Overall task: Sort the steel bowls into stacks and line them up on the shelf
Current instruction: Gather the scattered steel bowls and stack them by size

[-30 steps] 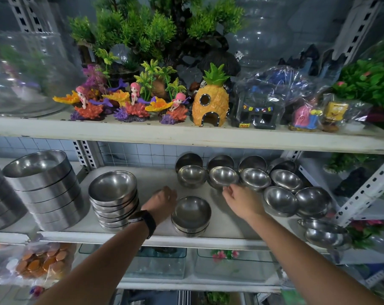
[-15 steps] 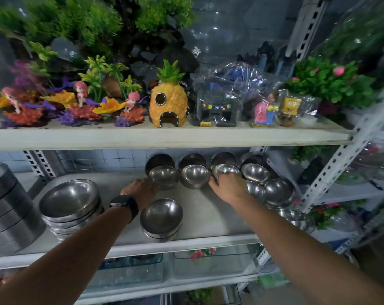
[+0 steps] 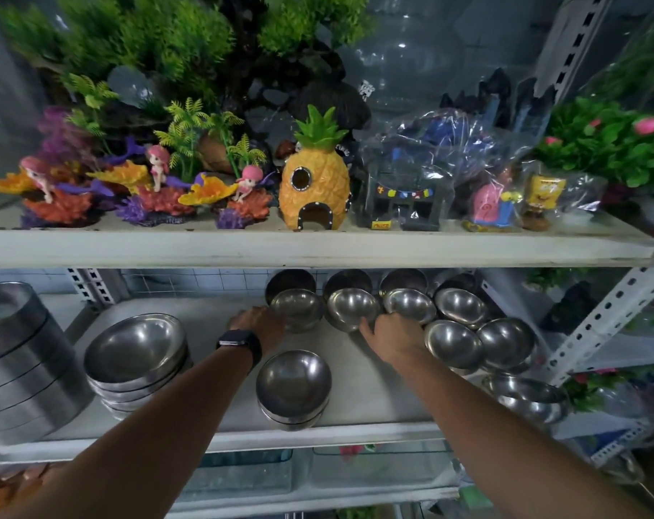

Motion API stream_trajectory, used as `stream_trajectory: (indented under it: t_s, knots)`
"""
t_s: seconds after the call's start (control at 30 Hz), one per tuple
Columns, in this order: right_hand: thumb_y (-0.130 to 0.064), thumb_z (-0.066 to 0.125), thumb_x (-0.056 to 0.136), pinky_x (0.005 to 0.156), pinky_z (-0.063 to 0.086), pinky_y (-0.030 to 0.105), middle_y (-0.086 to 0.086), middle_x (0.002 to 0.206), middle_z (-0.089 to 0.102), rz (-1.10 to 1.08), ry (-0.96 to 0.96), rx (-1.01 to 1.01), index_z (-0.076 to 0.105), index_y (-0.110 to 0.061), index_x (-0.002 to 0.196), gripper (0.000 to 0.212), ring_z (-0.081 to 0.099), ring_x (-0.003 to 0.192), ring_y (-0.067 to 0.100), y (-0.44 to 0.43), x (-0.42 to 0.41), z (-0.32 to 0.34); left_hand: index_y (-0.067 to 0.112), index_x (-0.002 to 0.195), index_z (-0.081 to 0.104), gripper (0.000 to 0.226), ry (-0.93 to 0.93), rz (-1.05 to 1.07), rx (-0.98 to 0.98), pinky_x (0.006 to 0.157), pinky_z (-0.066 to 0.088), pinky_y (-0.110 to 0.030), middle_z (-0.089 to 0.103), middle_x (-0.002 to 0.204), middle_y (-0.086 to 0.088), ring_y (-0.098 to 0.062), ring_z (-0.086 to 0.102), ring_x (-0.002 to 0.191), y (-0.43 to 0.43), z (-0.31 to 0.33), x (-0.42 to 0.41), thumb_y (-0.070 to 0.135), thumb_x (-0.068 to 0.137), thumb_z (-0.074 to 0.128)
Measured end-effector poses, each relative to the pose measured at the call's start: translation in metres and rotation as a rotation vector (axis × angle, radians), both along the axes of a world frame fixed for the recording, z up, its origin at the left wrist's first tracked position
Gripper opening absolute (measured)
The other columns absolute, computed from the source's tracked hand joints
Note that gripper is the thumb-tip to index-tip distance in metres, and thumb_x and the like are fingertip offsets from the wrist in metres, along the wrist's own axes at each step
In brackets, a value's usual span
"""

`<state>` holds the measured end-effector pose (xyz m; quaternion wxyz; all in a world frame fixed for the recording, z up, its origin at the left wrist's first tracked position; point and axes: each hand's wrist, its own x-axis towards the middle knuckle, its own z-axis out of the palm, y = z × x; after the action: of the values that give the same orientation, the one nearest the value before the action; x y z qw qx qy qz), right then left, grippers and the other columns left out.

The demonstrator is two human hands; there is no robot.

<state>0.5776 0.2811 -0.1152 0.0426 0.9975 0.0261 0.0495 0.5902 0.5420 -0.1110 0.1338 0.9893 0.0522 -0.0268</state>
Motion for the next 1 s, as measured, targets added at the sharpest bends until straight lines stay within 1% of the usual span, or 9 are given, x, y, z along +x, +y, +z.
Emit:
stream_trajectory:
  t_s: [0.2, 0.33, 0.37, 0.47, 0.53, 0.6, 0.77, 0.9, 1.0]
  knots:
    - [-0.053, 0.029, 0.104, 0.065, 0.047, 0.031, 0.011, 0.090, 0.073, -0.072, 0.025, 0.064, 0.074, -0.010, 0.088, 0.063, 0.070, 0.087, 0.029, 0.006, 0.018, -0.009, 0.024, 0.098, 0.070, 0.028, 0.048, 0.061, -0.057, 0.069, 0.052, -0.029, 0.066, 0.084, -0.001, -0.022, 0.065, 0.078, 0.000, -0.006, 0.005, 0.046, 0.093, 0.052]
    - [-0.054, 0.029, 0.104, 0.066, 0.047, 0.032, 0.011, 0.093, 0.073, -0.098, 0.048, 0.083, 0.074, -0.011, 0.092, 0.063, 0.070, 0.089, 0.030, 0.010, 0.024, -0.011, 0.022, 0.100, 0.072, 0.033, 0.051, 0.124, -0.081, 0.059, 0.042, -0.026, 0.061, 0.075, 0.004, -0.014, 0.056, 0.066, -0.004, -0.008, 0.009, 0.050, 0.096, 0.055]
    - [-0.054, 0.029, 0.104, 0.066, 0.047, 0.032, 0.011, 0.095, 0.073, -0.112, 0.055, 0.096, 0.073, -0.010, 0.093, 0.063, 0.069, 0.090, 0.030, 0.010, 0.026, -0.012, 0.019, 0.104, 0.072, 0.034, 0.061, 0.137, -0.091, 0.059, 0.043, -0.027, 0.062, 0.077, 0.002, -0.015, 0.057, 0.067, -0.005, -0.008, 0.010, 0.047, 0.098, 0.053]
    - [-0.050, 0.033, 0.104, 0.071, 0.047, 0.035, 0.014, 0.105, 0.071, -0.165, 0.063, 0.165, 0.072, -0.008, 0.103, 0.057, 0.068, 0.098, 0.033, 0.007, 0.030, -0.015, 0.009, 0.117, 0.067, 0.034, 0.109, 0.149, -0.205, 0.079, 0.052, -0.036, 0.068, 0.099, -0.006, -0.025, 0.066, 0.092, -0.008, -0.003, 0.008, 0.033, 0.105, 0.046]
    - [-0.047, 0.038, 0.104, 0.080, 0.051, 0.038, 0.016, 0.114, 0.069, -0.217, 0.098, 0.248, 0.070, -0.006, 0.111, 0.053, 0.066, 0.106, 0.035, 0.006, 0.032, -0.016, 0.011, 0.108, 0.067, 0.030, 0.125, 0.178, -0.329, 0.067, 0.047, -0.033, 0.063, 0.084, -0.002, -0.019, 0.061, 0.076, -0.009, -0.005, 0.010, 0.033, 0.103, 0.047]
    - [-0.045, 0.041, 0.103, 0.084, 0.052, 0.040, 0.017, 0.117, 0.068, -0.246, 0.126, 0.322, 0.069, -0.004, 0.113, 0.050, 0.064, 0.109, 0.036, 0.007, 0.032, -0.019, 0.014, 0.103, 0.064, 0.027, 0.127, 0.166, -0.382, 0.060, 0.042, -0.029, 0.059, 0.078, -0.001, -0.016, 0.056, 0.070, -0.010, -0.007, 0.011, 0.035, 0.100, 0.047]
    - [-0.049, 0.041, 0.103, 0.078, 0.045, 0.037, 0.016, 0.118, 0.069, -0.318, 0.164, 0.475, 0.069, -0.006, 0.115, 0.052, 0.064, 0.110, 0.035, 0.014, 0.030, -0.029, 0.016, 0.106, 0.064, 0.025, 0.155, 0.181, -0.475, 0.074, 0.049, -0.034, 0.066, 0.101, -0.009, -0.026, 0.061, 0.087, -0.011, -0.013, 0.017, 0.036, 0.098, 0.052]
    - [-0.058, 0.036, 0.100, 0.078, 0.051, 0.038, 0.015, 0.110, 0.070, -0.396, 0.201, 0.596, 0.069, -0.007, 0.112, 0.062, 0.066, 0.102, 0.034, 0.013, 0.034, -0.032, 0.006, 0.121, 0.062, 0.040, 0.208, 0.183, -0.500, 0.091, 0.053, -0.040, 0.066, 0.114, -0.015, -0.031, 0.064, 0.105, -0.008, -0.019, 0.023, 0.039, 0.097, 0.058]
    - [-0.059, 0.036, 0.099, 0.078, 0.053, 0.037, 0.015, 0.107, 0.070, -0.429, 0.221, 0.664, 0.069, -0.006, 0.111, 0.063, 0.067, 0.098, 0.034, 0.014, 0.037, -0.033, 0.004, 0.126, 0.058, 0.045, 0.221, 0.169, -0.485, 0.092, 0.051, -0.039, 0.064, 0.121, -0.017, -0.033, 0.062, 0.110, -0.009, -0.020, 0.027, 0.040, 0.098, 0.056]
